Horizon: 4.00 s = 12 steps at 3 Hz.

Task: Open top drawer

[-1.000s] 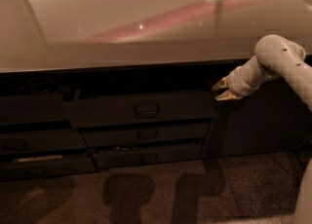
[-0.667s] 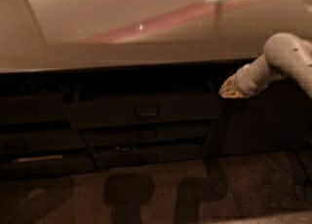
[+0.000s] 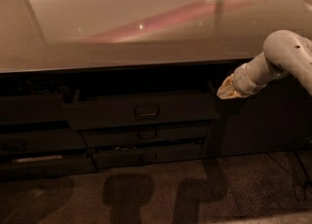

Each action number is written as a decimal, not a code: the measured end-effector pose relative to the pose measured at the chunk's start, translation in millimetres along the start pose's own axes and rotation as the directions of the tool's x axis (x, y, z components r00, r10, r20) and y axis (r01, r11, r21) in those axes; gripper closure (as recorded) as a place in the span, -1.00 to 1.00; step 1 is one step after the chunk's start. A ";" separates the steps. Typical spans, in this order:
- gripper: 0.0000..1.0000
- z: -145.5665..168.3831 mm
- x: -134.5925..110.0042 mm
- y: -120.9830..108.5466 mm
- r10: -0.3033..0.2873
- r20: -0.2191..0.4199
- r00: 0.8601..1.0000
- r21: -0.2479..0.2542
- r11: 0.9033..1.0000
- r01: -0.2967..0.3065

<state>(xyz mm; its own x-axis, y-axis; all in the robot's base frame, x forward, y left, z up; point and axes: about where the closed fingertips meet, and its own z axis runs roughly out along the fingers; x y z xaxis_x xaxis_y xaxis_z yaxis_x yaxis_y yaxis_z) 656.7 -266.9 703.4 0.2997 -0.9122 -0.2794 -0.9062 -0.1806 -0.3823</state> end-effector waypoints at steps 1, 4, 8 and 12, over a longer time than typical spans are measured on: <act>1.00 -16.4 -41.1 -0.7 -0.070 -0.002 0.998 0.018 0.997 0.070; 1.00 -5.8 -41.5 -22.0 -0.086 -0.040 0.996 -0.002 0.996 0.085; 1.00 4.4 -61.5 -12.7 -0.239 -0.112 0.964 0.137 0.958 0.254; 1.00 49.9 5.6 -45.2 -0.127 -0.179 0.976 0.004 0.992 0.130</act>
Offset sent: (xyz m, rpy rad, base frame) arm -0.0104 0.0208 0.0191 -0.0108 -0.0354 0.0363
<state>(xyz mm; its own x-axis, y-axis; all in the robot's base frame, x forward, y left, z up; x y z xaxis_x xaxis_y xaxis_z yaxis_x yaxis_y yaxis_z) 714.2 -245.5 675.2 0.3538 -0.9330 -0.0662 -0.8587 -0.2960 -0.4184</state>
